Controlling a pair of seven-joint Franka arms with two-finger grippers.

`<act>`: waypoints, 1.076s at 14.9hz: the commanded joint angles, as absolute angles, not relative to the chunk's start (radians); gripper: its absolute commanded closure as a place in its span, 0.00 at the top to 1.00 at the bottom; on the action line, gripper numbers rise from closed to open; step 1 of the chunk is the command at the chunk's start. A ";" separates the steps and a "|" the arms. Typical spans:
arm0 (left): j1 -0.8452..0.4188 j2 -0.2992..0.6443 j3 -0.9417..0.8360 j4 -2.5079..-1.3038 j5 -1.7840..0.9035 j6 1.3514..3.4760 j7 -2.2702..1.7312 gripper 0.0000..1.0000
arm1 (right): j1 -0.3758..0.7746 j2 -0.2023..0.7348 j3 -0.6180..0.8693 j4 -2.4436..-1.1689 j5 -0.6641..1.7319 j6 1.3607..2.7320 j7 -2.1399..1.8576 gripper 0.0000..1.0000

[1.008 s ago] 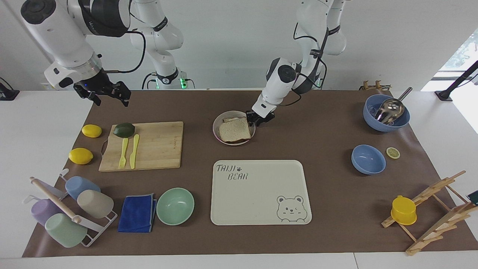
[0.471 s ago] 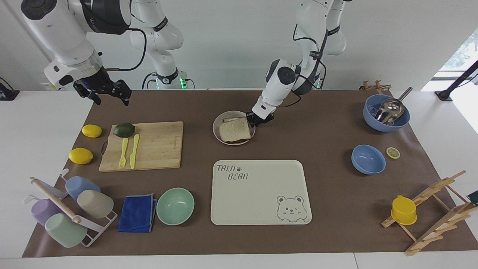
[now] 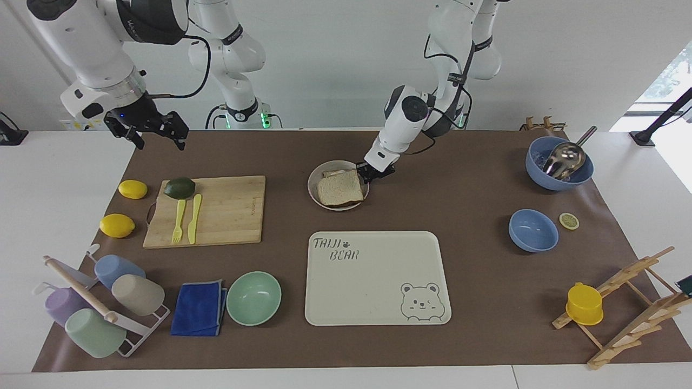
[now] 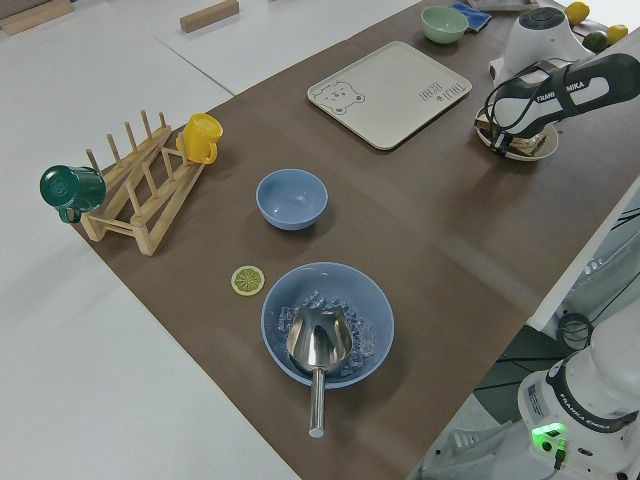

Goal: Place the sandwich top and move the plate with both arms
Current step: 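Slide the grey plate with the left gripper onto the bear tray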

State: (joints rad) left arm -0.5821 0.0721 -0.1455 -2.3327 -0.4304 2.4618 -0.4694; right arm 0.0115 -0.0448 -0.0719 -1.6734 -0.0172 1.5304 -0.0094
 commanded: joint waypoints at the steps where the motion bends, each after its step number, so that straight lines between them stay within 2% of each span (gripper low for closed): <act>1: -0.493 0.049 -0.130 -2.216 -0.443 2.302 -0.456 0.00 | 0.006 -0.055 -0.069 -1.677 -0.011 1.517 -0.032 1.00; 4: -0.330 0.136 -0.129 -1.940 -0.442 2.067 -0.396 0.00 | 0.006 -0.055 -0.069 -1.677 -0.011 1.517 -0.032 1.00; 6: -0.287 0.170 -0.127 -1.869 -0.442 2.071 -0.396 0.00 | 0.005 -0.055 -0.069 -1.677 -0.011 1.517 -0.032 1.00; 10: -0.255 0.369 -0.126 -1.636 -0.443 2.052 -0.403 0.00 | 0.005 -0.055 -0.069 -1.677 -0.011 1.517 -0.032 1.00; 13: -0.255 0.491 -0.124 -1.565 -0.426 2.085 -0.402 0.00 | 0.003 -0.055 -0.069 -1.677 -0.011 1.517 -0.032 1.00; 16: -0.233 0.551 -0.124 -1.513 -0.411 2.091 -0.399 0.00 | 0.003 -0.055 -0.069 -1.677 -0.011 1.517 -0.032 1.00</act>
State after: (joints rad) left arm -0.2511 0.5052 -0.1191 -1.5858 -0.4273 2.0974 -0.4066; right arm 0.0115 -0.0448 -0.0720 -1.6734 -0.0172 1.5303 -0.0094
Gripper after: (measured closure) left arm 0.965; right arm 0.000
